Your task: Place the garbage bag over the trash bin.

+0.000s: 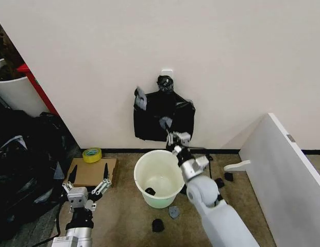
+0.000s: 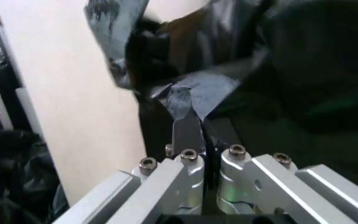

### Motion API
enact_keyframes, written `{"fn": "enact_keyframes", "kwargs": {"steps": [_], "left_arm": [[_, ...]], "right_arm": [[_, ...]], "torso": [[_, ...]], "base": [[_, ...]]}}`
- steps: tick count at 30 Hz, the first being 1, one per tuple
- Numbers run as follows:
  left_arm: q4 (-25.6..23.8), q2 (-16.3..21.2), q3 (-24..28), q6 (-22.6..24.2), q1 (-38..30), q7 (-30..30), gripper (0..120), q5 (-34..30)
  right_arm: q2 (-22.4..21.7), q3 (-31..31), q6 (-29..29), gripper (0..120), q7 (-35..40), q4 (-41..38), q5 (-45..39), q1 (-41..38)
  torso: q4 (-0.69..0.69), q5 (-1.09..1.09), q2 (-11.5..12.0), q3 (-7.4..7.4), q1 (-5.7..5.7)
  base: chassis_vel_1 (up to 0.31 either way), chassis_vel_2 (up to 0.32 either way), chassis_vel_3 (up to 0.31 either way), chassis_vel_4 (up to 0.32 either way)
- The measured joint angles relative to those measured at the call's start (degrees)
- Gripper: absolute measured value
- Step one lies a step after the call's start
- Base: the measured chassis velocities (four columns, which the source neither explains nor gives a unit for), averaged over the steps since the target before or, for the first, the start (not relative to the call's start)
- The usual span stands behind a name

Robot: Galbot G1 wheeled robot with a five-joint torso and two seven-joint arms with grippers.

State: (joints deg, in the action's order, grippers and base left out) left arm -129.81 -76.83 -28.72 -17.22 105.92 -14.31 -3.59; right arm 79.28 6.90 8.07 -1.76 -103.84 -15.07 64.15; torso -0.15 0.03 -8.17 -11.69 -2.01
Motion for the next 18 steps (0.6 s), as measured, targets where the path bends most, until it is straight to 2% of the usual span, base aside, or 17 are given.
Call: {"fn": "enact_keyframes", "kwargs": {"steps": [9, 18], "left_arm": [[0.3, 0.2, 0.15, 0.0, -0.57, 0.03, 98, -0.01], [0.65, 0.29, 0.26, 0.0, -1.0, 0.02, 98, -0.16]], "right_arm": [[-2.89, -0.02, 2.28, 0, -0.79, -4.93, 5.76, 7.5], [-3.5, 1.33, 5.84, 0, -2.64, -7.29, 11.53, 15.9]], "torso": [[0.01, 0.0, 0.0, 0.0, 0.0], [0.0, 0.0, -0.01, 0.0, 0.0]], "base": [[0.0, 0.0, 0.0, 0.0], [0.0, 0.0, 0.0, 0.0]]}}
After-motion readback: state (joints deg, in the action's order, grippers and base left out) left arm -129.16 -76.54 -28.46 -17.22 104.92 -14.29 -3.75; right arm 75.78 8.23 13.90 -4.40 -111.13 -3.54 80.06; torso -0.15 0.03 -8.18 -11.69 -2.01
